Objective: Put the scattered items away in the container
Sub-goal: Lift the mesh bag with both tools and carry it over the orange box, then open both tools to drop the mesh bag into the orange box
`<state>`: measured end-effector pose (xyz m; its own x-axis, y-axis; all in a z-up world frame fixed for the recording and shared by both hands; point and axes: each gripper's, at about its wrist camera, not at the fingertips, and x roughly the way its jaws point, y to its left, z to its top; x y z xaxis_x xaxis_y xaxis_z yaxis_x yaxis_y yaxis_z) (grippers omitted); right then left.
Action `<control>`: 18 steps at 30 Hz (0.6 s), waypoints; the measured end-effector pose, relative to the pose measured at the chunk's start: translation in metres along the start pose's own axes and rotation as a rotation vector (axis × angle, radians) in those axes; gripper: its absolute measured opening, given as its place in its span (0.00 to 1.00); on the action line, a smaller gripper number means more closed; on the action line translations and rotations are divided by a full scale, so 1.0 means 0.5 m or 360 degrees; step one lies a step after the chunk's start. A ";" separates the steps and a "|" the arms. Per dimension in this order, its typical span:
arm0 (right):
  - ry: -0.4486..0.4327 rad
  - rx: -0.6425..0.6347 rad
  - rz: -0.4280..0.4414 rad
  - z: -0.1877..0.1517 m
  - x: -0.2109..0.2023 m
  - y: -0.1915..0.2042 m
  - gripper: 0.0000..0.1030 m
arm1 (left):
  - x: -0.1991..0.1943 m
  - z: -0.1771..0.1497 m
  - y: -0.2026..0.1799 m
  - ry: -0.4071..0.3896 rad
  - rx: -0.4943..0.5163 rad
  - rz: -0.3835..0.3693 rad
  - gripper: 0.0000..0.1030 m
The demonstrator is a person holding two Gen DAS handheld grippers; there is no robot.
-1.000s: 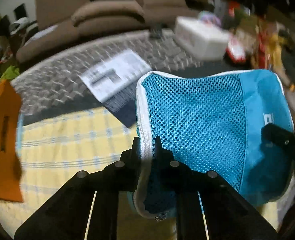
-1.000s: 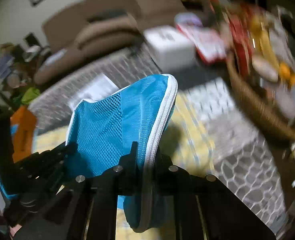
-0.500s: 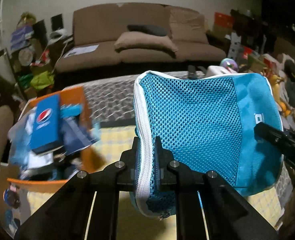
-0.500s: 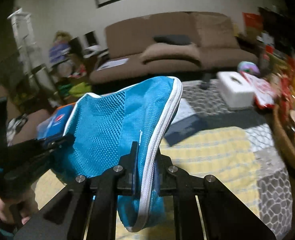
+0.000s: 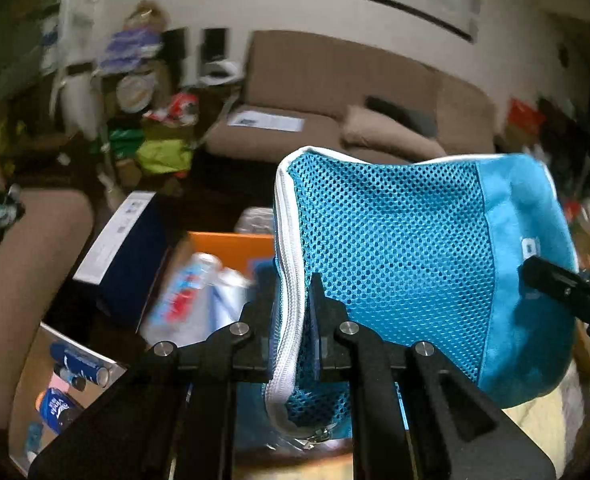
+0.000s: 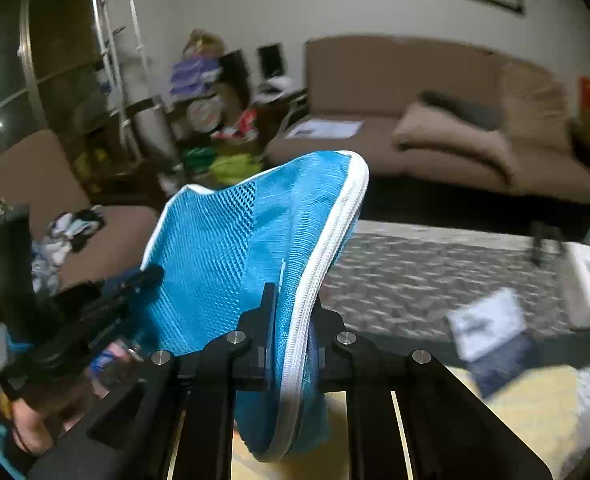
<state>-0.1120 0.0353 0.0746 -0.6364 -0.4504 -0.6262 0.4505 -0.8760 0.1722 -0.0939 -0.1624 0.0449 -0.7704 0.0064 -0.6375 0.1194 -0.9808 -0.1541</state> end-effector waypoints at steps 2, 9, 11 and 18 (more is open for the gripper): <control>0.0078 -0.0008 0.0043 0.037 0.075 0.031 0.11 | 0.039 0.030 0.071 0.0094 -0.0074 0.0026 0.11; 0.0298 -0.0078 -0.0018 0.057 0.316 0.046 0.12 | 0.188 0.039 0.216 0.0314 -0.0230 0.0078 0.14; 0.0354 -0.0074 -0.0094 0.027 0.375 0.025 0.15 | 0.213 0.015 0.195 0.0368 -0.0174 0.0111 0.16; 0.0325 0.0199 0.0033 -0.028 0.388 -0.071 0.64 | 0.182 0.019 0.177 0.0235 -0.0100 0.0208 0.46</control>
<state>-0.2430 -0.0186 -0.0637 -0.4826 -0.4352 -0.7601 0.3729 -0.8873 0.2713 -0.1595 -0.2507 -0.0194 -0.6462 -0.0869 -0.7583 0.2546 -0.9611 -0.1069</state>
